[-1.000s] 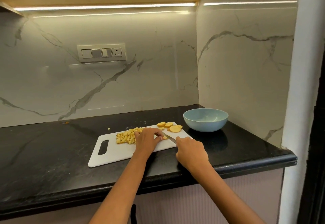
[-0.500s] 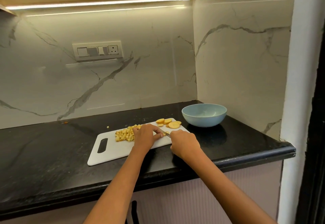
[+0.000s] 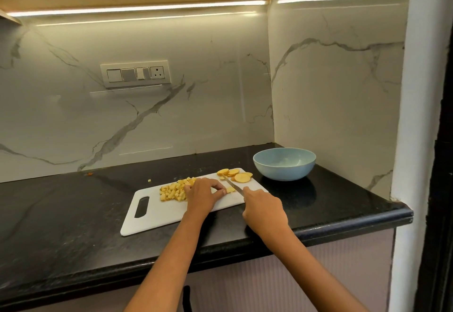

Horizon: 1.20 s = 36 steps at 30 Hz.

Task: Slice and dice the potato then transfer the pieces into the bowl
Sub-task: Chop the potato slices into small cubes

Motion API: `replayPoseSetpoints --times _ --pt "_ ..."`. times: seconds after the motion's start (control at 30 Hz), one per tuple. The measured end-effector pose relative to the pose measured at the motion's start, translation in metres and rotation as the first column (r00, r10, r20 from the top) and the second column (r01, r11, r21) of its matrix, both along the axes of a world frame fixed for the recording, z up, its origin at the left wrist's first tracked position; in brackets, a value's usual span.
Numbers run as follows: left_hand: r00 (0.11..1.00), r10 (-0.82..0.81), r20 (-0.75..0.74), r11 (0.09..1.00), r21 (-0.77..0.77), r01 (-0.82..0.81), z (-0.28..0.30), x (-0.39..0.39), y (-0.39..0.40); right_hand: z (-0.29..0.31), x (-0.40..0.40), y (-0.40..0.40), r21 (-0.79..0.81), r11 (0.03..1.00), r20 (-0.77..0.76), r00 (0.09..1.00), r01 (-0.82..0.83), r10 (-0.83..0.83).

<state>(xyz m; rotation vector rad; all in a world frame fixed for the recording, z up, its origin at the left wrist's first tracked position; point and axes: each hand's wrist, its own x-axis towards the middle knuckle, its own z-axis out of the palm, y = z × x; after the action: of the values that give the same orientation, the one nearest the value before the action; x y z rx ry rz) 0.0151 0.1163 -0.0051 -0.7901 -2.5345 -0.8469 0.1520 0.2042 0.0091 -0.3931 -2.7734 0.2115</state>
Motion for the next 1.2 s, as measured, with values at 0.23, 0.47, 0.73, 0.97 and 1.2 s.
replayPoseSetpoints --times 0.23,0.47,0.73,0.97,1.2 --pt "0.995 0.092 -0.036 0.994 0.069 -0.090 -0.0001 -0.0054 -0.0010 0.0004 -0.0017 0.0034 -0.025 0.999 0.006 1.000 -0.022 0.022" --pt "0.998 0.035 -0.049 0.999 -0.022 -0.036 0.0010 -0.0016 0.0021 0.0028 -0.0017 0.0031 0.041 0.998 0.041 0.998 -0.039 0.037" --pt "0.999 0.036 -0.014 0.995 -0.091 -0.037 0.0033 -0.0069 0.0023 0.0022 -0.0021 -0.0033 0.078 0.996 0.032 0.999 -0.032 0.030" --pt "0.999 0.033 -0.022 0.996 -0.085 -0.034 0.0014 -0.0095 0.0013 -0.0009 -0.0010 -0.0049 0.093 0.995 -0.009 1.000 -0.020 0.021" --pt "0.999 0.030 -0.016 0.995 -0.094 -0.031 0.0037 -0.0083 0.0016 0.0043 -0.0041 -0.0051 0.085 0.996 0.037 0.999 -0.030 0.027"
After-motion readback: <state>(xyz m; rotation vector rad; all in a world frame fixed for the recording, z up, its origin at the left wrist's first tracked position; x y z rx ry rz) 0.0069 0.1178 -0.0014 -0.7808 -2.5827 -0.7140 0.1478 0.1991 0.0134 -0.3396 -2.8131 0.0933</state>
